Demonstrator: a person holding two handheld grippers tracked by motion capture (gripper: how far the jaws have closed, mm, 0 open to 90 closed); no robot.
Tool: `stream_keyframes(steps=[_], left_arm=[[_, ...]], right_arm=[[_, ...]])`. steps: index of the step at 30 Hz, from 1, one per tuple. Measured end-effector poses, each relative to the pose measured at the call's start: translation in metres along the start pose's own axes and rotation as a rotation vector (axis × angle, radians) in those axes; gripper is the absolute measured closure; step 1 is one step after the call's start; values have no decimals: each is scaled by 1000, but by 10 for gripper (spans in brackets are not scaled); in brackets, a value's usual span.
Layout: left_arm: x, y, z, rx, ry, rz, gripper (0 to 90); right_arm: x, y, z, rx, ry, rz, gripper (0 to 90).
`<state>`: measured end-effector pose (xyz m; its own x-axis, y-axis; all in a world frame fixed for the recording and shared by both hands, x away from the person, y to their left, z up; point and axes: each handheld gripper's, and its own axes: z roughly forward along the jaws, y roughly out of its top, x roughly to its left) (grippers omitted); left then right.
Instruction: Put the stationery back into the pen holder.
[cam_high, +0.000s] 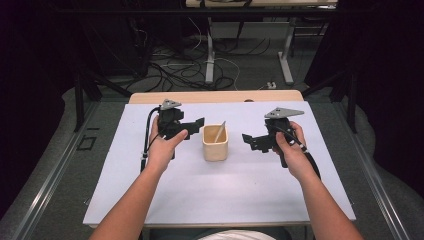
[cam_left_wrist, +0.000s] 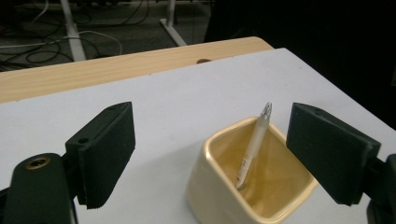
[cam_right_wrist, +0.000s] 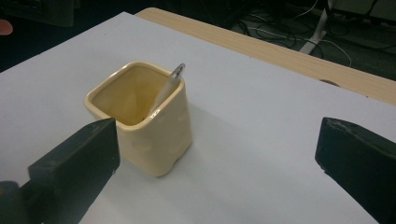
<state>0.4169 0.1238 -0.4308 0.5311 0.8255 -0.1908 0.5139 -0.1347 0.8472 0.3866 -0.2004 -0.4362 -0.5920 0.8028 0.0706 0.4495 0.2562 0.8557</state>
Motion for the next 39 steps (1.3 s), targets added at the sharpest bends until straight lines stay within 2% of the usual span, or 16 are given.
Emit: stream_keyframes(steps=[4,6,10,15,18,20,23,24,26,31,39], left_arm=[[11,-7,-7,-6,-7,-31,28],[17,-11,-11,-17,-6,-48,2],[30,-18,-19,-16,22,-45,2],[42,-28,-26,-26,22,-32,2],[46,-31,-29,-35,26,-9,2],[48,-34,-29,-40,26,-14,2],[52,-38,-30,-40,28,0,2],[53,-39,-30,-38,26,-10,2],[56,-41,-31,-35,32,2,2],[65,-47,-32,-39,43,-35,2],[75,-53,-33,-40,57,-59,2]], right_arm=[[-1,0,0,4,-2,7,0],[0,0,-1,1,1,10,0],[-1,0,-1,-3,2,9,0],[-2,0,-1,-2,-8,8,0],[-3,-1,0,1,-3,9,0],[-4,-1,0,5,-4,16,0],[-5,-2,0,1,-6,16,0],[-6,-2,0,1,-6,15,0],[-6,-3,0,2,-7,17,0],[-7,-3,-1,5,-6,25,0],[-8,-4,0,6,-2,28,0]])
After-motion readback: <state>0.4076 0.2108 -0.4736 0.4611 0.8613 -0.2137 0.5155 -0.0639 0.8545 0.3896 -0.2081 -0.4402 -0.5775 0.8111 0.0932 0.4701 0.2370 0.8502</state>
